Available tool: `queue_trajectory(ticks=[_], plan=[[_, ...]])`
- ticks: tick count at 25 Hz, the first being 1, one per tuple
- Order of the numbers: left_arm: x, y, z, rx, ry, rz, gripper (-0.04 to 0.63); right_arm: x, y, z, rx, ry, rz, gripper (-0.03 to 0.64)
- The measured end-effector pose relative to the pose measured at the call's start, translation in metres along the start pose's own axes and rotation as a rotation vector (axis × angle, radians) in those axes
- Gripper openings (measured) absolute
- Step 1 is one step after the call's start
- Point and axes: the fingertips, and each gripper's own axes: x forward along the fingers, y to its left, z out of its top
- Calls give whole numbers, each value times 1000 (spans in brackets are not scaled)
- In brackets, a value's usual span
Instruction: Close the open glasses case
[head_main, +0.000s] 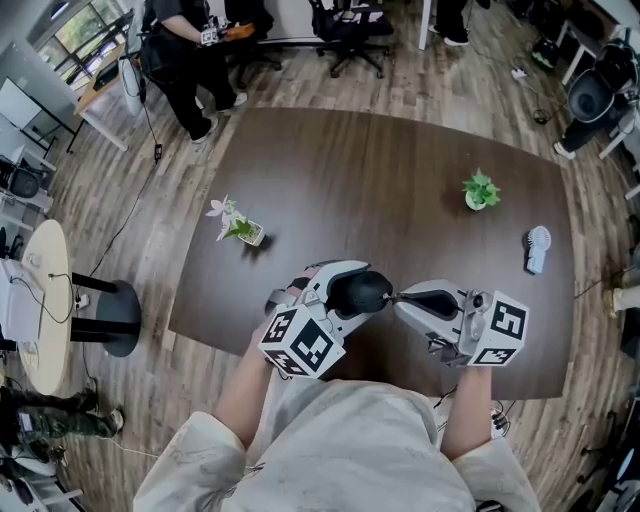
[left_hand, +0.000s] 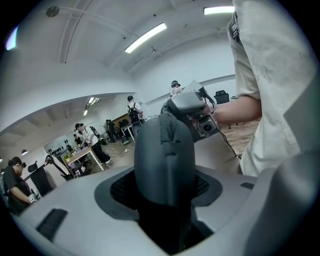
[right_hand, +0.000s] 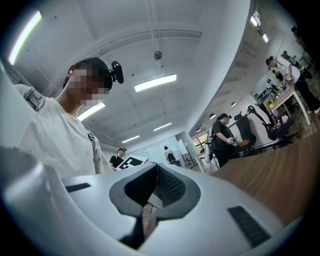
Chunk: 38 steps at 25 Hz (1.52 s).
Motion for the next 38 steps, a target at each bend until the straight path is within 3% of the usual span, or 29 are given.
queue_trajectory(ticks=[10,17,22,28,38], plan=[[9,2,-15,-15,80,13,256,24,3,-17,-77,134,-50,6],[15,10,-20,-82,51,42,258,22,-11,-16,-126,125,-123,9],[15,14,-27,-179,11,74,259,9,-21,-11,-130,86,-198,20],[9,41,-16,-287,-80,182,259,-28,-47,18,-209,3,-417,23],[-18,82,-7,-422,-199,415,261,-102,-84,41,-363,-42,-911,14]])
